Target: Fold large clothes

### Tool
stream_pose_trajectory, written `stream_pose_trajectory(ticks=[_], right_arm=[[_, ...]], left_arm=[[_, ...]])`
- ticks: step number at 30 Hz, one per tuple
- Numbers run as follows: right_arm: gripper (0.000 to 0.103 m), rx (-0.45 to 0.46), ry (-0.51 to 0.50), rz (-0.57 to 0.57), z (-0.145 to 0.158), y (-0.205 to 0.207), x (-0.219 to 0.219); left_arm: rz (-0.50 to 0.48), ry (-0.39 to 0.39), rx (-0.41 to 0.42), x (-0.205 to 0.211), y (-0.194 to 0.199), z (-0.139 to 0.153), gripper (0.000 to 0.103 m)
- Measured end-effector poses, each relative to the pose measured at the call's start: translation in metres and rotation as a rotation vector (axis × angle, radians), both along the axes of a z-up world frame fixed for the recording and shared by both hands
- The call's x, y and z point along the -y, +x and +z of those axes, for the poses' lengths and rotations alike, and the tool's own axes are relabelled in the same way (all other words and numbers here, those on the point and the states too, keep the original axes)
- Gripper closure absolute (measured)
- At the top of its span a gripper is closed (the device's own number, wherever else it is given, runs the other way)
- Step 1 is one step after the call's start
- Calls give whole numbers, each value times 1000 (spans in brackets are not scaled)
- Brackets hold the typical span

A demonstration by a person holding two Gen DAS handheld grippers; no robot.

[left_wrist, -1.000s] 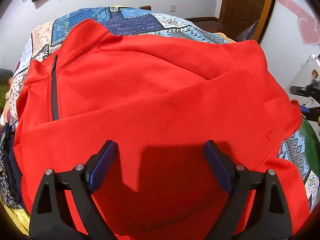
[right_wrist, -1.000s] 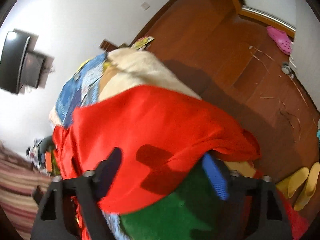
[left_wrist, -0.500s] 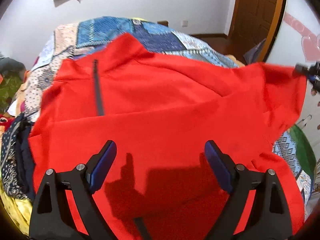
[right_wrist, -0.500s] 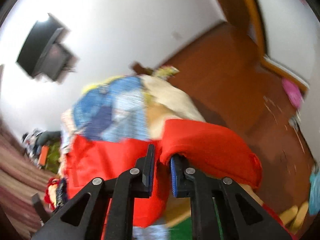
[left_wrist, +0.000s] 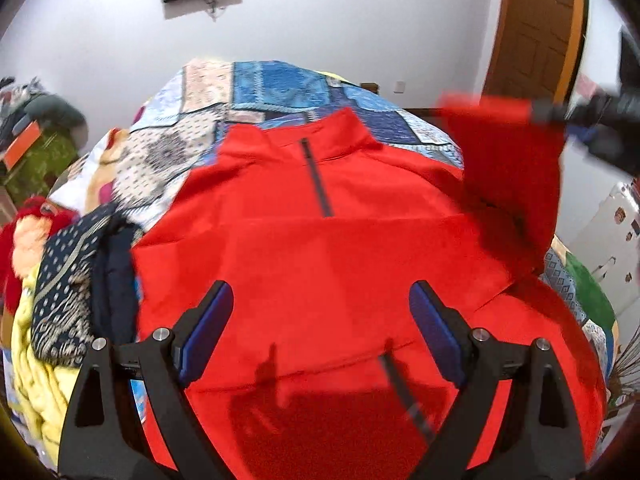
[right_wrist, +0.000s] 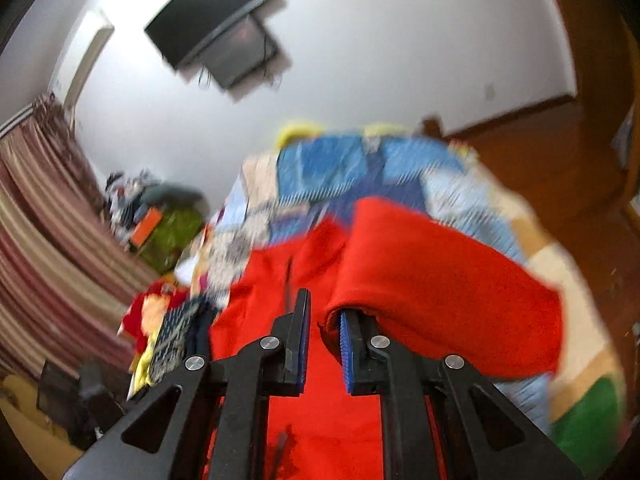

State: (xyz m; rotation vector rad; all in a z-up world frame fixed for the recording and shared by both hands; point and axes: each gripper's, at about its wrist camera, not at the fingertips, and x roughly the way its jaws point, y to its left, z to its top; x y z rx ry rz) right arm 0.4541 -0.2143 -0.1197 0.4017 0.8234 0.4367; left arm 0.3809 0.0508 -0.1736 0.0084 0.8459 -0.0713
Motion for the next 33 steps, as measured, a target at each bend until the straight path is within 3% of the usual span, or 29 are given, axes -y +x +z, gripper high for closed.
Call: stream_pose_trajectory(ticks=[6, 12, 20, 25, 28, 33], right_arm=[[92, -255, -28, 28, -95, -3, -56], [92, -400, -111, -17, -142, -31, -65], [92, -476, -162, 54, -135, -52, -60], [92, -461, -176, 141, -121, -66, -56], [92, -419, -178, 152, -107, -73, -43], [92, -232, -321, 94, -72, -84, -13]], left_arm=[[62, -14, -16, -47, -34, -7, 13], [111, -11, -58, -77, -51, -25, 13], [118, -32, -101, -77, -62, -37, 13], [80, -15, -96, -59, -63, -29, 13], [45, 3, -81, -41, -60, -19, 13], [-16, 20, -62, -6, -48, -5, 13]])
